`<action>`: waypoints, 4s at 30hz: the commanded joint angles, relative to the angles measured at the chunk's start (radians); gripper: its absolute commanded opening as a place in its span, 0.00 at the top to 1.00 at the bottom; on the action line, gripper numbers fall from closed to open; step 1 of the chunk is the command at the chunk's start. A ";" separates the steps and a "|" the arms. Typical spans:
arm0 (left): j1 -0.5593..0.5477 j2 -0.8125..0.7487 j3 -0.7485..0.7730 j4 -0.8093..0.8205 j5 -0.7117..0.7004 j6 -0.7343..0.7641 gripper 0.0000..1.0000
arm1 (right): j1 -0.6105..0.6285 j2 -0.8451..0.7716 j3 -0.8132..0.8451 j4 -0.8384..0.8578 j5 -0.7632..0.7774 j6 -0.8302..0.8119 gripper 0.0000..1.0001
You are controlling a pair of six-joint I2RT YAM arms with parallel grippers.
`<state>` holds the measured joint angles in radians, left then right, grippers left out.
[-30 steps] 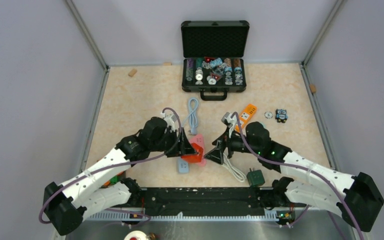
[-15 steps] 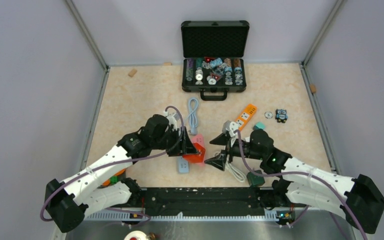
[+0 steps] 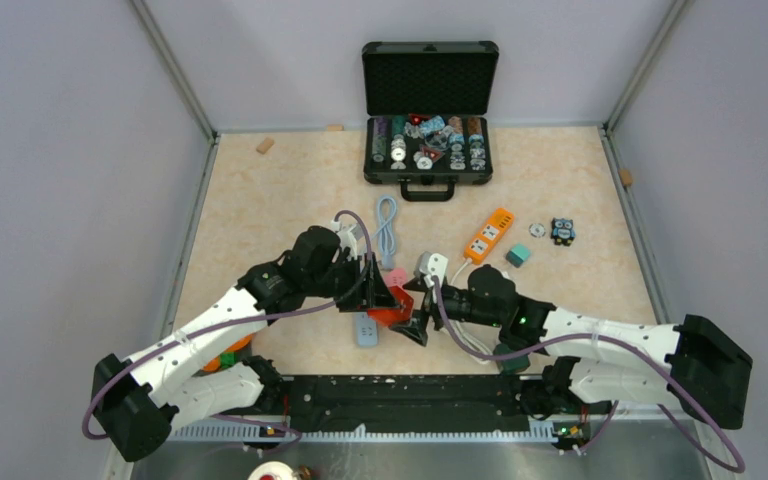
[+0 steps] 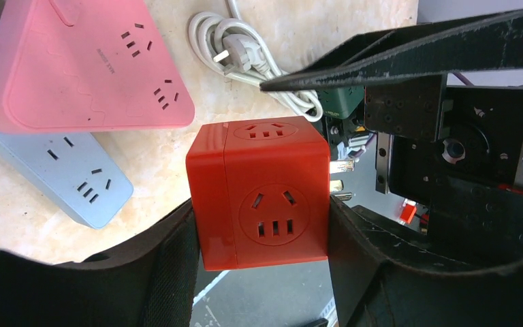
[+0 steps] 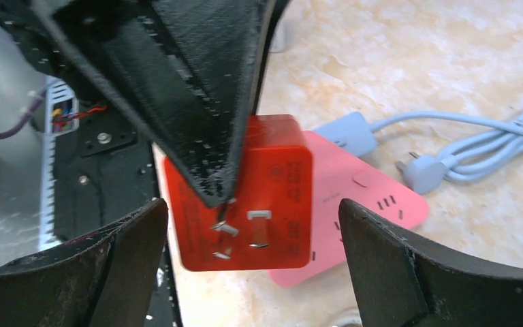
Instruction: Insert the plug
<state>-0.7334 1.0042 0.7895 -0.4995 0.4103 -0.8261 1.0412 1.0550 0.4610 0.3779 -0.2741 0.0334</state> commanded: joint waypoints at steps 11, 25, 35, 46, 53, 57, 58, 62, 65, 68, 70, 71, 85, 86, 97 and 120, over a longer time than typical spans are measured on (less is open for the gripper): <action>0.003 -0.016 0.018 0.066 0.050 0.019 0.92 | 0.018 0.040 0.050 0.118 0.061 -0.060 0.19; 0.002 -0.070 0.025 0.053 -0.022 0.057 0.02 | 0.018 0.032 0.006 0.175 -0.012 -0.124 1.00; 0.081 -0.226 -0.082 0.251 0.094 -0.043 0.01 | 0.016 -0.197 -0.140 0.404 -0.055 -0.188 1.00; 0.164 -0.245 -0.244 0.764 0.437 -0.316 0.01 | 0.018 -0.239 -0.133 0.550 -0.133 -0.171 1.00; 0.160 -0.221 -0.241 0.824 0.512 -0.346 0.01 | 0.018 -0.206 -0.120 0.604 -0.140 -0.164 1.00; 0.157 -0.223 -0.238 0.775 0.505 -0.288 0.02 | 0.017 -0.186 -0.107 0.617 -0.144 -0.146 1.00; 0.158 -0.229 -0.219 0.713 0.484 -0.237 0.02 | 0.016 -0.185 -0.105 0.617 -0.138 -0.131 1.00; 0.158 -0.267 -0.109 0.321 0.324 0.033 0.01 | 0.017 -0.200 -0.099 0.564 -0.043 -0.047 1.00; 0.158 -0.288 -0.047 0.183 0.213 0.187 0.01 | 0.017 -0.220 -0.075 0.467 -0.023 0.031 1.00; 0.158 -0.296 0.007 0.089 0.122 0.290 0.01 | 0.005 -0.233 -0.007 0.262 0.035 0.156 1.00; 0.158 -0.296 0.047 0.033 0.080 0.352 0.01 | -0.026 -0.229 0.051 0.136 0.000 0.238 1.00; 0.158 -0.294 0.066 0.015 0.068 0.377 0.01 | -0.047 -0.227 0.059 0.109 -0.035 0.274 1.00; 0.158 -0.527 -0.075 0.241 0.184 0.827 0.01 | -0.216 -0.238 -0.043 0.265 -0.231 0.763 1.00; 0.157 -0.559 -0.111 0.290 0.212 0.856 0.01 | -0.226 -0.236 -0.059 0.314 -0.231 0.800 1.00; 0.156 -0.583 -0.268 0.609 0.398 0.865 0.01 | -0.296 -0.079 -0.205 0.833 -0.273 1.213 1.00; -0.061 -0.212 -0.278 0.977 0.307 0.924 0.10 | -0.320 0.230 -0.227 1.342 -0.269 1.508 1.00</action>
<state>-0.7589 0.7696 0.5121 0.3573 0.7628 0.0315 0.7303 1.2736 0.2222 1.4700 -0.5480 1.5230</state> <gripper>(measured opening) 0.911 0.589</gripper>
